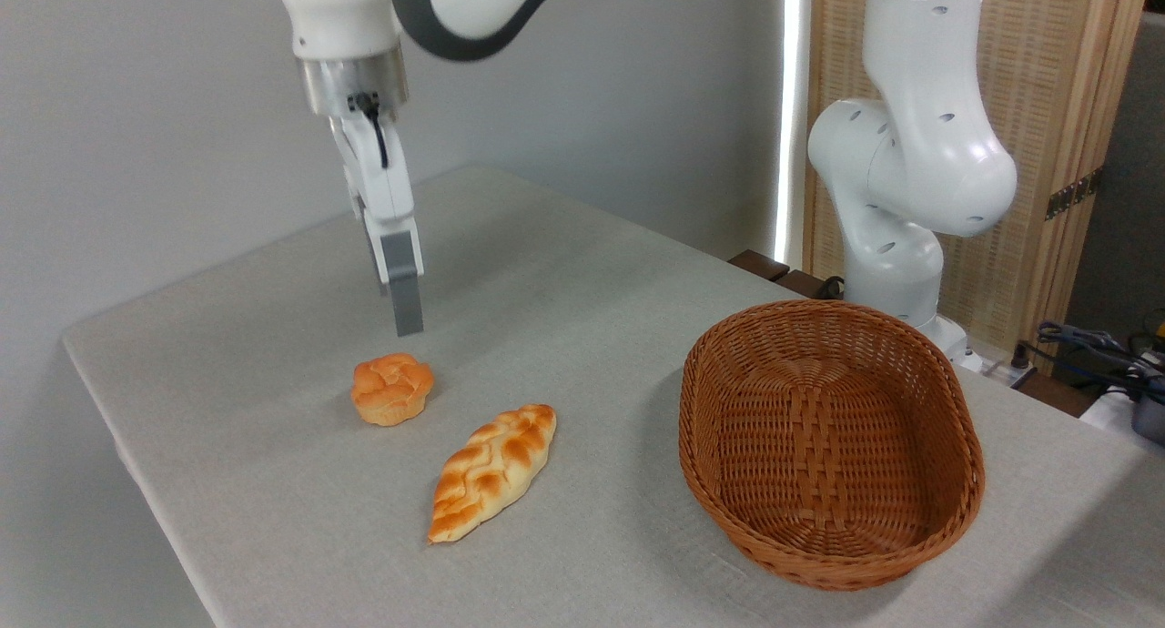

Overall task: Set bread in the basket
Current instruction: 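Move the open gripper down over the small round orange bun, then close the gripper on the round orange bun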

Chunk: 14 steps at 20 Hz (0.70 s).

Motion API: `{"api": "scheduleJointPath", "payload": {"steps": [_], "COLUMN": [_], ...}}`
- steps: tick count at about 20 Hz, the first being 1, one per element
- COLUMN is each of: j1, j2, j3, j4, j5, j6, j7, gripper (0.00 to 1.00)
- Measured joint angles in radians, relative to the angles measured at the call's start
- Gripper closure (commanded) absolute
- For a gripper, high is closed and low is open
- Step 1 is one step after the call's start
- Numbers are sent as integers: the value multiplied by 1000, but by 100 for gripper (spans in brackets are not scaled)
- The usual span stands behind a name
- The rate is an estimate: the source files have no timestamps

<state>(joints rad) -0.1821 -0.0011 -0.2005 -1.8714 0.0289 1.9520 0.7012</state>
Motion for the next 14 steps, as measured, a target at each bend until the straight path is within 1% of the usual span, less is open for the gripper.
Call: {"api": "scheduleJointPath", "payload": {"steps": [1,3,5,10,11,12,13,14], "j1": [-1,-2,-1,-2,-3,-3,-3,-3], "j2": [7,29,63,133,141,147,150,150], "j3": [-14,-24,-24,-31,-35,-38,-40,-41], "j4": [-25,-58,-72,-83,-86,-87,-87,-88], "j5": [13,24,24,24,24,24,24,24], "j6": [22,62,104,233,258,272,278,280], "j7": [0,20,43,53,53,53,53,53], "gripper": [0,0,0,1,16,40,56,69]}}
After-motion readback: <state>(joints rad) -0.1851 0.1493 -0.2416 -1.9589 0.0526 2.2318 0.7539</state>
